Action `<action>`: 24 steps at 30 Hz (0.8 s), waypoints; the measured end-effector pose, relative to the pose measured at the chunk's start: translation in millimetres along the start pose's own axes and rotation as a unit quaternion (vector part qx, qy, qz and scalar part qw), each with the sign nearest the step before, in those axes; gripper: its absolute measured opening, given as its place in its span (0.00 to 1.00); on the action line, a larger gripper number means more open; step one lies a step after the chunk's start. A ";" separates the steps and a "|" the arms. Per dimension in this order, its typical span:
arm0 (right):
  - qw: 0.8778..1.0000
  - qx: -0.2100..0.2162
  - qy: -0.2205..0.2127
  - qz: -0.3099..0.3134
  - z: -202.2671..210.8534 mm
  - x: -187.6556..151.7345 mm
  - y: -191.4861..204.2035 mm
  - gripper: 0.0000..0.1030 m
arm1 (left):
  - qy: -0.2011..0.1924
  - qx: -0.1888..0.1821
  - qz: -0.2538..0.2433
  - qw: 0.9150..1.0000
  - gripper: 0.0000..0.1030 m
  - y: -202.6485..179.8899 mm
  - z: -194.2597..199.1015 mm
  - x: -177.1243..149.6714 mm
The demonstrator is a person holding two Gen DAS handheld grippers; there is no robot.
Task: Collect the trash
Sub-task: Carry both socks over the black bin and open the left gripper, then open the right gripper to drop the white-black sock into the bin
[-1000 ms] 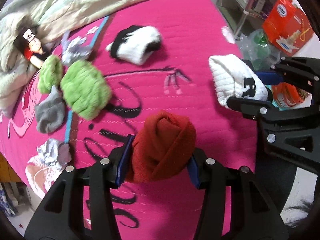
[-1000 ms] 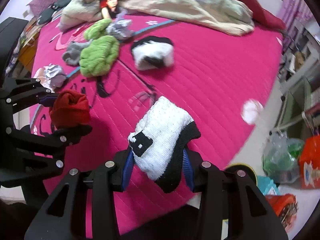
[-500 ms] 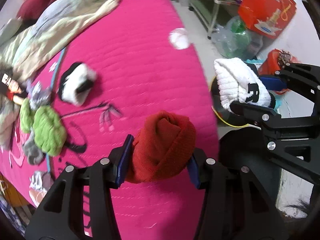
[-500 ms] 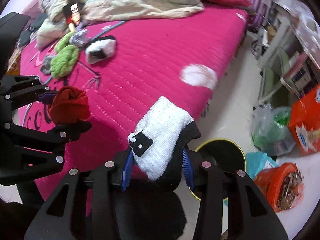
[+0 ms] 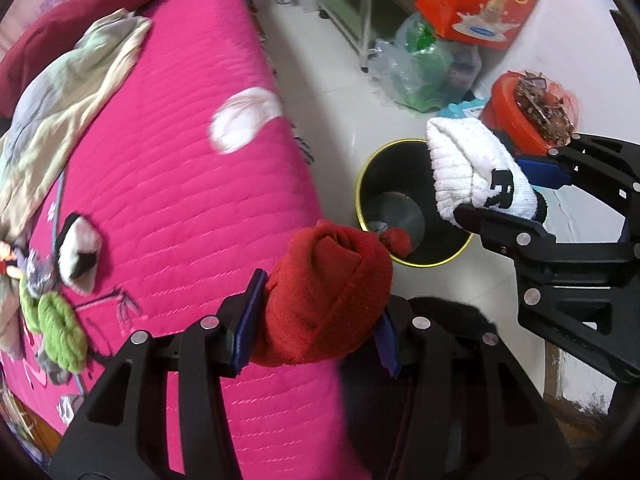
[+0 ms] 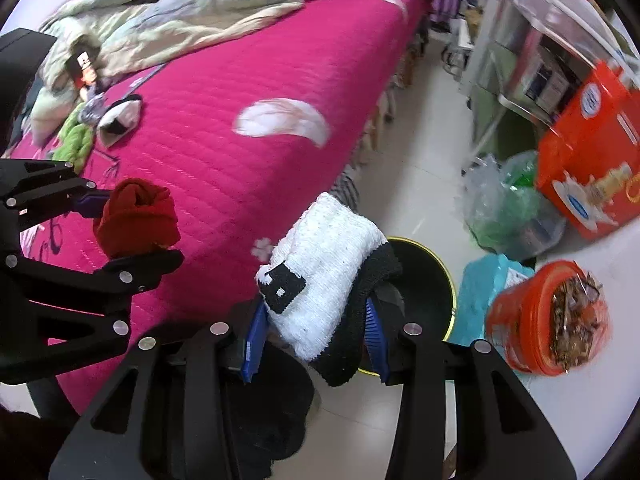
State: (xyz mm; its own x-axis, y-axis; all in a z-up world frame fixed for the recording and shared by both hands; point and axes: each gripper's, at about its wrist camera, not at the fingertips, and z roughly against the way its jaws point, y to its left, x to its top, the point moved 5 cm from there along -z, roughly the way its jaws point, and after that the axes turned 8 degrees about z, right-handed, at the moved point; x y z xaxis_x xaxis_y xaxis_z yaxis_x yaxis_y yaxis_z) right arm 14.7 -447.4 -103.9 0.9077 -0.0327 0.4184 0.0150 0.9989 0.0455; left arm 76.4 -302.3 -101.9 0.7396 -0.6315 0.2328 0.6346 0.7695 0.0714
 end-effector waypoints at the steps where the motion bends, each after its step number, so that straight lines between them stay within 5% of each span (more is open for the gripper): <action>1: 1.000 -0.003 0.000 -0.006 0.3 -2.9 -6.1 0.39 | 0.000 -0.002 -0.005 1.000 0.47 -5.2 -1.4 2.7; 17: 0.995 -0.045 0.006 -0.086 2.6 -40.0 -96.7 0.39 | 0.032 -0.053 -0.084 0.995 0.48 -103.2 -56.0 50.8; 24: 0.993 -0.048 0.018 -0.102 -13.3 -45.7 -116.4 0.40 | 0.034 -0.023 -0.099 0.994 0.79 -110.6 -73.1 62.6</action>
State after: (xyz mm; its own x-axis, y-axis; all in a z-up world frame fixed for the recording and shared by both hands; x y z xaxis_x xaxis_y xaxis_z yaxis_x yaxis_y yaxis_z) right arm -22.9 -561.7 -140.4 0.8959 -0.2351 0.3769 0.2383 0.9704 0.0387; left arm 68.9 -433.8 -166.2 0.6115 -0.7764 0.1527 0.7776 0.6253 0.0656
